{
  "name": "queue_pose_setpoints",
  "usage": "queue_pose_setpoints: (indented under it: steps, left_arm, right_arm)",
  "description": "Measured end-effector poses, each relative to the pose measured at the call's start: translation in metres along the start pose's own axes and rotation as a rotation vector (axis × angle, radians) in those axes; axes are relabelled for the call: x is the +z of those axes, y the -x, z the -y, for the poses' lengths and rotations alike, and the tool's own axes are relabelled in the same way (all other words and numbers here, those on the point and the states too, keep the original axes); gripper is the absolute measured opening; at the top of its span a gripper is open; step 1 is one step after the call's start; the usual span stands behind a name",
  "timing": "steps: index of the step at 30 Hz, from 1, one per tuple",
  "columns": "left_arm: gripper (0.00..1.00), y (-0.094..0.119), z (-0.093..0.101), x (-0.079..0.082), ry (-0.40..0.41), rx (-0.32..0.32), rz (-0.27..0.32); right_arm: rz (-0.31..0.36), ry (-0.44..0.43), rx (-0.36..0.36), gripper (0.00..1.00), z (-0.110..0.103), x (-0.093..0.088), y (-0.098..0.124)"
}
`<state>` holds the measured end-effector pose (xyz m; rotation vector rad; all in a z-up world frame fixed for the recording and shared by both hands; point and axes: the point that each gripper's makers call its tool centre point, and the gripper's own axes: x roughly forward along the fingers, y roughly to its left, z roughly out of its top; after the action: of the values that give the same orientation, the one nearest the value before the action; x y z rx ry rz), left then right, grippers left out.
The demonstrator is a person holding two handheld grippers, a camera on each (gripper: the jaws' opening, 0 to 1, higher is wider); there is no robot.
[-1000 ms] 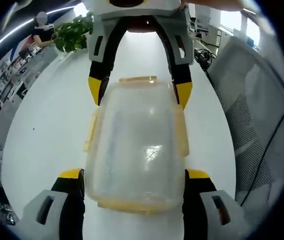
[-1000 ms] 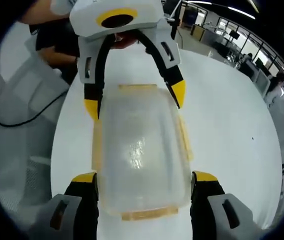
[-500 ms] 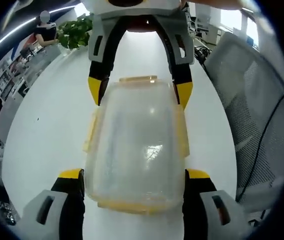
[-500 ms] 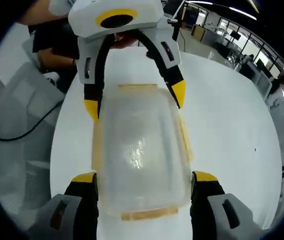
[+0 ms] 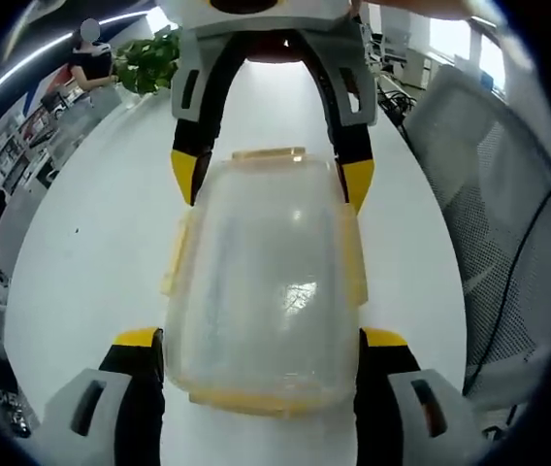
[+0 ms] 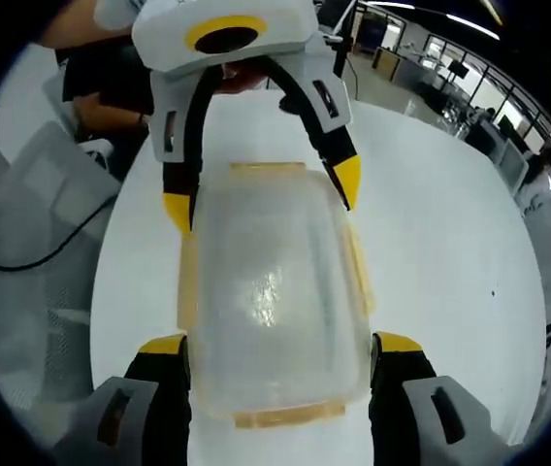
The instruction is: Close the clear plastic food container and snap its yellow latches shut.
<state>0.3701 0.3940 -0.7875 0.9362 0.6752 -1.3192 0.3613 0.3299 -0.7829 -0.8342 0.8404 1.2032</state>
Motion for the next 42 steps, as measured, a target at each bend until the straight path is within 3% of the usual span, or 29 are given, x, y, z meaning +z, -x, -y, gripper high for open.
queue_pose_setpoints:
  steps: [42]
  left_arm:
    - [0.82, -0.016, -0.054, 0.004, -0.005, 0.008, 0.017]
  right_arm:
    - [0.005, -0.003, -0.005, 0.76, 0.054, -0.005, -0.005]
